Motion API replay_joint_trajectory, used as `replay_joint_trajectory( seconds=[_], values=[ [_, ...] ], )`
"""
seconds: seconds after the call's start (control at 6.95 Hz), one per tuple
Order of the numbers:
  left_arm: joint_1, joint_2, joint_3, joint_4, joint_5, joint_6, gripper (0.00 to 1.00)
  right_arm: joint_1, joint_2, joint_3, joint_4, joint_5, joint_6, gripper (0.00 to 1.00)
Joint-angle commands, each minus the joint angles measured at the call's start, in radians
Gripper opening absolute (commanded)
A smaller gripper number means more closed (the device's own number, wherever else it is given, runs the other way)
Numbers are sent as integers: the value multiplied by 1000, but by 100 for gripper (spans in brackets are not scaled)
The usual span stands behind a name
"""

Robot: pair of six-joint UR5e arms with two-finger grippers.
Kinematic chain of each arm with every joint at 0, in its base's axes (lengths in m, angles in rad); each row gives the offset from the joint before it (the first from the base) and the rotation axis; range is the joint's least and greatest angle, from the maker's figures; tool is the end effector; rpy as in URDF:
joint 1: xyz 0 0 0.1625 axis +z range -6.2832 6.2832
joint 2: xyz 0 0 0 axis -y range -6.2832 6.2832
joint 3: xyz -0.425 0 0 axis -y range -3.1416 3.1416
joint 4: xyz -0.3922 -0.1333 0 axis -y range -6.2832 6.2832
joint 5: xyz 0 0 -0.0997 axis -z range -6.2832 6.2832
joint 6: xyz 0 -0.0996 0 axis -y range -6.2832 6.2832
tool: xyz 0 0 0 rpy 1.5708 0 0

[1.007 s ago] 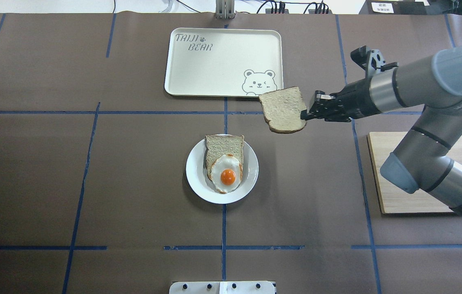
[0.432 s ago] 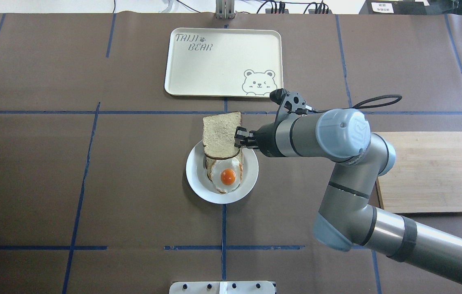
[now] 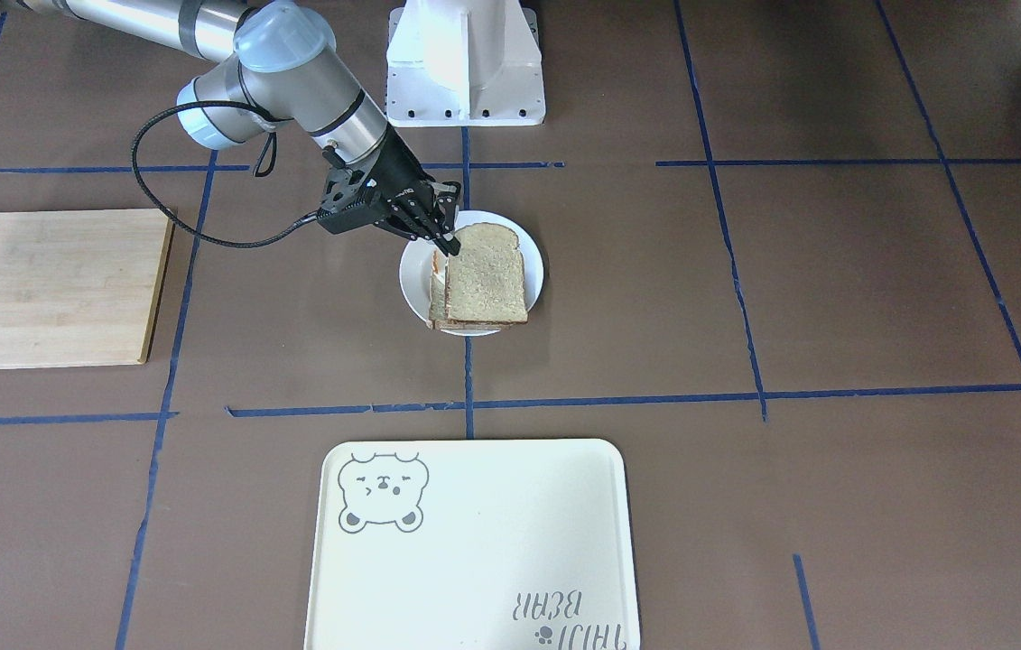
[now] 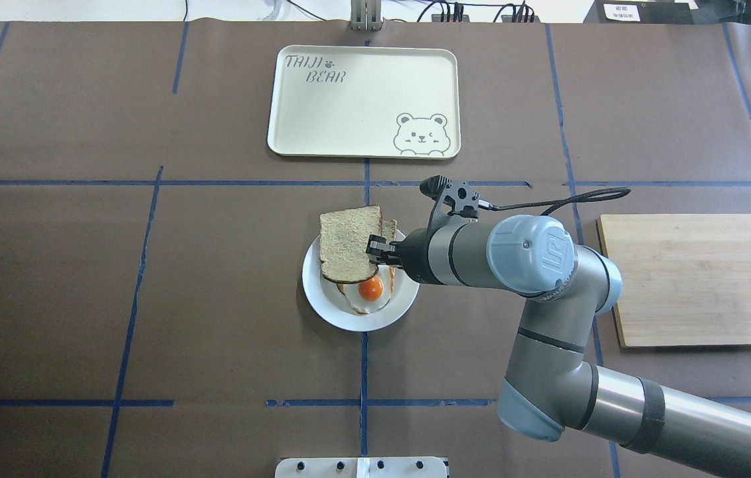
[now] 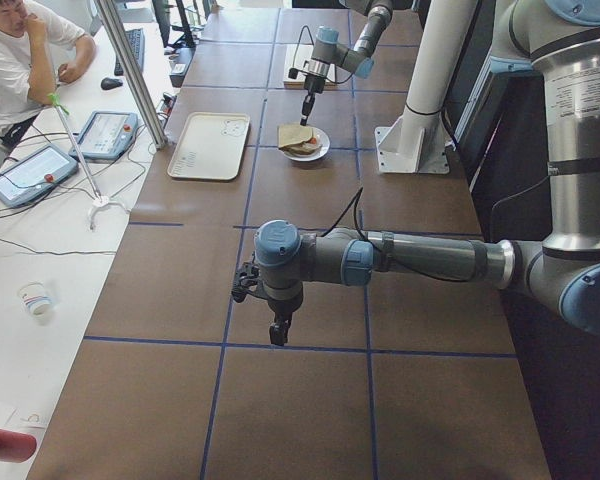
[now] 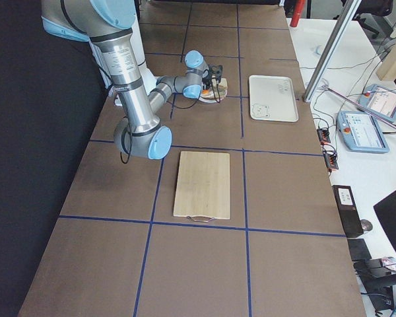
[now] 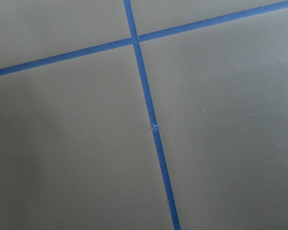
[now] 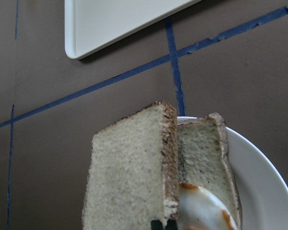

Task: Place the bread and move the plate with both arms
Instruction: 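Lower the bread onto the egg on the plate and open the right gripper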

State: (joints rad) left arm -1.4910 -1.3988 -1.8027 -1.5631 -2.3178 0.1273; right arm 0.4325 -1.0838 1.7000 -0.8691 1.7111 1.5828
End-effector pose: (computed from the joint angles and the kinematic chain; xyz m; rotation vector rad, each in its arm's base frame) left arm -0.0318 -0.4260 0.6255 0.0676 0.7470 0.2168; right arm -0.5305 -0.3764 0.2396 0.1584 -1.3164 0.2853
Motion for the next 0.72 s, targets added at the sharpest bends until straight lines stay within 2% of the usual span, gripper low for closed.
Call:
replay_joint_trajectory(
  seconds=[0.0,0.14,0.29,0.43,0.58],
  values=[
    [0,0,0,0,-2,0,100,-1,-30,4,1,-7,-1,0],
    [0,0,0,0,-2,0,100,-9,-41,6,1,-30,0,1],
    [0,0,-1,0,-2,0,100,-32,-44,4,1,-57,0,10],
    [0,0,-1,0,-2,0,100,-43,-44,4,-1,-67,-1,43],
    [0,0,-1,0,0,0,100,-46,-44,9,-22,-76,-1,99]
  ],
)
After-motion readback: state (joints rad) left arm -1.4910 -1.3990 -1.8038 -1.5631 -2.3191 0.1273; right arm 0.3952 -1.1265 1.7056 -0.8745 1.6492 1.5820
